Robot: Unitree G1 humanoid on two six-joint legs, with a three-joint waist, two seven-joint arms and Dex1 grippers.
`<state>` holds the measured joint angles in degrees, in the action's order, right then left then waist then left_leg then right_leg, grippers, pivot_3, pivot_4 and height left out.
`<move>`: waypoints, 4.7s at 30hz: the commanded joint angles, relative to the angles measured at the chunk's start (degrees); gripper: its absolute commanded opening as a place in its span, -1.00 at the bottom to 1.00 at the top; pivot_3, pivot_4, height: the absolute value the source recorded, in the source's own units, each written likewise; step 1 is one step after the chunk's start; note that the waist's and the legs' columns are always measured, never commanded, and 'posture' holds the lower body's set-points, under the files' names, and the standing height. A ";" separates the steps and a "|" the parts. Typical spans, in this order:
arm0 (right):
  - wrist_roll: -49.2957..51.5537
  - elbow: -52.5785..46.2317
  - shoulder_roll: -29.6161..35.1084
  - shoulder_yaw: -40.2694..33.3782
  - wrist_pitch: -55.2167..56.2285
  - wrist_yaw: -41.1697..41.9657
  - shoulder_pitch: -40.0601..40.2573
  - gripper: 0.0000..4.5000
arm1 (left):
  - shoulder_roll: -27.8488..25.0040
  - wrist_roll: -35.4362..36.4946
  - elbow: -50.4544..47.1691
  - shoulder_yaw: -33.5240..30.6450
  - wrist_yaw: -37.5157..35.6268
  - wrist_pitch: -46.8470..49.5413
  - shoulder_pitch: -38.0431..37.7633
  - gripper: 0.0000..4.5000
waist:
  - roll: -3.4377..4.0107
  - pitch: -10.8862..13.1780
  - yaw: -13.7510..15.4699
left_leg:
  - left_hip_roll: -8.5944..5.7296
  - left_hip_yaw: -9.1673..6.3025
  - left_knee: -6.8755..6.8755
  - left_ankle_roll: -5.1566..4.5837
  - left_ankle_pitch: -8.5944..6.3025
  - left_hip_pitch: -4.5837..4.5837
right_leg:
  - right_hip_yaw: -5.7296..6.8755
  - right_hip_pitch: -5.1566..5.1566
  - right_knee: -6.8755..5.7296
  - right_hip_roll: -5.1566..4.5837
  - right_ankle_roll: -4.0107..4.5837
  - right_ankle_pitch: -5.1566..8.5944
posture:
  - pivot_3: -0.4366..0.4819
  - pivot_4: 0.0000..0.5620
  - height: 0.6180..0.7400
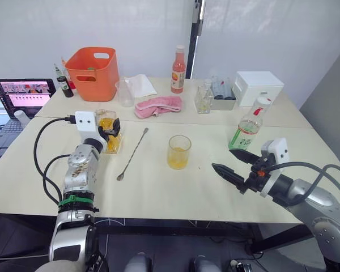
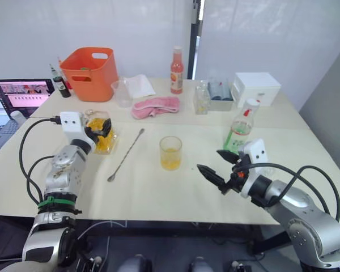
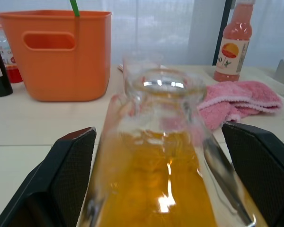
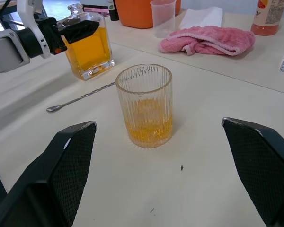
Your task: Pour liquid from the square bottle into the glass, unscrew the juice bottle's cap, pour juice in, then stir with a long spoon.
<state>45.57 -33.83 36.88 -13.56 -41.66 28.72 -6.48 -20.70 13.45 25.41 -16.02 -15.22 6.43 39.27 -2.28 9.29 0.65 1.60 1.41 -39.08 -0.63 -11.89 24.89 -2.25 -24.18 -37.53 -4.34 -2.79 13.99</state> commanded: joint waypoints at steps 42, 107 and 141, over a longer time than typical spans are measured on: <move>-16.36 10.87 1.05 -20.51 12.79 0.88 19.43 1.00 | -24.79 13.59 -7.58 -14.79 -42.52 -4.75 -37.58 0.99 | 0.19 -0.13 -0.10 | 0.34 0.47 0.37 0.01 -0.02 -0.34 | -0.11 0.05 0.36 0.01 0.23 0.15 | -0.05 -0.47 0.59; -24.61 48.45 -6.14 -1.07 16.07 -5.45 -38.82 -0.42 | -15.21 27.00 -51.71 4.39 -34.51 18.86 -36.01 1.00 | 0.26 -0.12 -1.47 | 0.24 0.41 0.46 -0.01 -0.04 -0.25 | -0.17 0.00 0.36 0.07 0.21 0.11 | -0.05 -0.47 0.59; 6.12 -14.48 -7.74 9.88 -8.49 -11.99 -13.70 -0.42 | -21.59 24.82 -41.84 4.61 -46.55 16.44 -29.60 1.00 | 0.54 0.06 -1.40 | 0.26 0.37 0.68 -0.02 -0.03 -0.21 | -0.17 -0.09 0.48 0.05 0.20 0.13 | -0.05 -0.47 0.59</move>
<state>54.05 -46.31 29.20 -4.24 -54.07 15.98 -19.68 -41.25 38.32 -15.70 -11.18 -60.07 23.89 9.45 -1.74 9.35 -0.75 1.86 1.78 -38.40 -0.64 -11.92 24.68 -2.42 -24.27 -37.04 -4.29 -2.59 14.13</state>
